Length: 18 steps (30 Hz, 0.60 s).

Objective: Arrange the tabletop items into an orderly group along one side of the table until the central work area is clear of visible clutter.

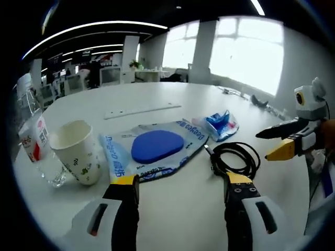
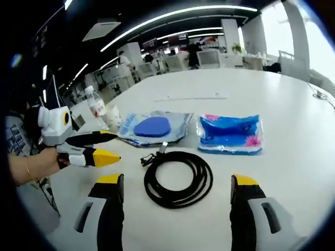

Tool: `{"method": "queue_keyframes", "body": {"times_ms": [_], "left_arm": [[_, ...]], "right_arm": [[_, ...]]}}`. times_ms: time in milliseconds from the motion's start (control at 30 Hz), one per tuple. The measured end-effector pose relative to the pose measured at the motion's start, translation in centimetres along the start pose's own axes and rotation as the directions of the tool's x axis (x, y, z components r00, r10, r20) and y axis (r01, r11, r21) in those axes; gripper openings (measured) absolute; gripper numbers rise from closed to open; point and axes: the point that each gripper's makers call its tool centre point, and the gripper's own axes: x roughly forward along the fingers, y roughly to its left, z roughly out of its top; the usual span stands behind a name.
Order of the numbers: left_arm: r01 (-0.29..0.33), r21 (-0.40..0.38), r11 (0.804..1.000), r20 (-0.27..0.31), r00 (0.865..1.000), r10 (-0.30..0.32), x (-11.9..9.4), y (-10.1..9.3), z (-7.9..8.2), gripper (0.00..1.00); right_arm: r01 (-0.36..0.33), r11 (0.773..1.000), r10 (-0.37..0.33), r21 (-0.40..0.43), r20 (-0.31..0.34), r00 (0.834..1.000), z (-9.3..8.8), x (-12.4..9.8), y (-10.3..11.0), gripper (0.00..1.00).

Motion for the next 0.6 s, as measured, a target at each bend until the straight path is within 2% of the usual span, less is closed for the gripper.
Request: {"method": "queue_keyframes", "body": {"times_ms": [167, 333, 400, 533, 600], "left_arm": [[0.006, 0.024, 1.0, -0.006, 1.0, -0.006, -1.5, 1.0, -0.5, 0.74], [0.0, 0.032, 1.0, 0.012, 1.0, -0.001, -3.8, 2.1, 0.1, 0.81], [-0.008, 0.039, 0.999, 0.015, 1.0, 0.007, -4.8, 2.6, 0.3, 0.85], [-0.006, 0.001, 1.0, 0.041, 0.999, 0.006, -6.5, 3.2, 0.7, 0.88], [-0.004, 0.01, 1.0, 0.035, 0.999, 0.004, -7.6, 3.3, 0.5, 0.89]], "right_arm": [[-0.062, 0.998, 0.061, 0.023, 0.03, 0.998, 0.8, -0.6, 1.3, 0.91], [-0.09, 0.995, 0.092, -0.038, 0.058, 0.994, 1.7, -1.5, 2.6, 0.99], [-0.101, 0.993, 0.105, -0.068, 0.053, 0.993, 1.7, -1.9, 3.0, 1.0], [-0.111, 0.987, 0.117, -0.112, 0.043, 0.992, 1.7, -2.9, 3.8, 1.0], [-0.118, 0.983, 0.124, -0.138, 0.039, 0.991, 1.7, -3.6, 4.3, 1.0]]}}
